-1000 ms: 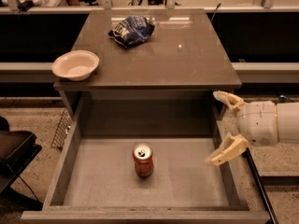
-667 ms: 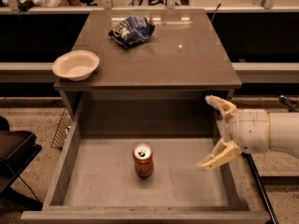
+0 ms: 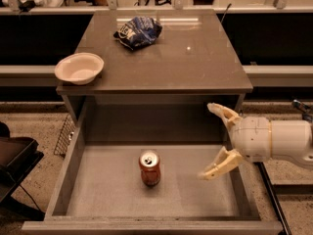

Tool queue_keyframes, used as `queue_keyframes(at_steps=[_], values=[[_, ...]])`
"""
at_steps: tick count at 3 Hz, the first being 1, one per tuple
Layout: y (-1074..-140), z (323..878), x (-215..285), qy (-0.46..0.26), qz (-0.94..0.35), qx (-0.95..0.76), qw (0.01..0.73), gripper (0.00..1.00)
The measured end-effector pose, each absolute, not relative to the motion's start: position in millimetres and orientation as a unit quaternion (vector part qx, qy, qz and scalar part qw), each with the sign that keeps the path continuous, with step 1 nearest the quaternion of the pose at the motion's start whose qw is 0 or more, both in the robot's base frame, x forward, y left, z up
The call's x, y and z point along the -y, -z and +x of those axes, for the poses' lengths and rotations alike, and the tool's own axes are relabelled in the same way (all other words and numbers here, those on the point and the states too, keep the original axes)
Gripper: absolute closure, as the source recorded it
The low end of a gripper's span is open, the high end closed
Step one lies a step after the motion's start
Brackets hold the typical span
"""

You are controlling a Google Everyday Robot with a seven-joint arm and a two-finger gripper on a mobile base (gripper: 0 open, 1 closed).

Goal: Pick coke can from top drawer and place on counter

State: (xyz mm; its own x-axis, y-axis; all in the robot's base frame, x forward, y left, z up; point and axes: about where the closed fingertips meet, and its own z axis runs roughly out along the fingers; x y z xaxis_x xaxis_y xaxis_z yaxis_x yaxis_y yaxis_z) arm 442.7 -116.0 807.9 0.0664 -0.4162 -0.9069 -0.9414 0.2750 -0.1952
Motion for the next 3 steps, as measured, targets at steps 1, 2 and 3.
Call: queue_keyframes(at_steps=[1, 2, 3], values=[[-759, 448, 80, -0.283, -0.549, -0.622, 0.481, 0.00], [-729, 452, 63, -0.277, -0.558, -0.623, 0.473, 0.00], [-702, 453, 47, -0.295, -0.555, -0.617, 0.474, 0.00]])
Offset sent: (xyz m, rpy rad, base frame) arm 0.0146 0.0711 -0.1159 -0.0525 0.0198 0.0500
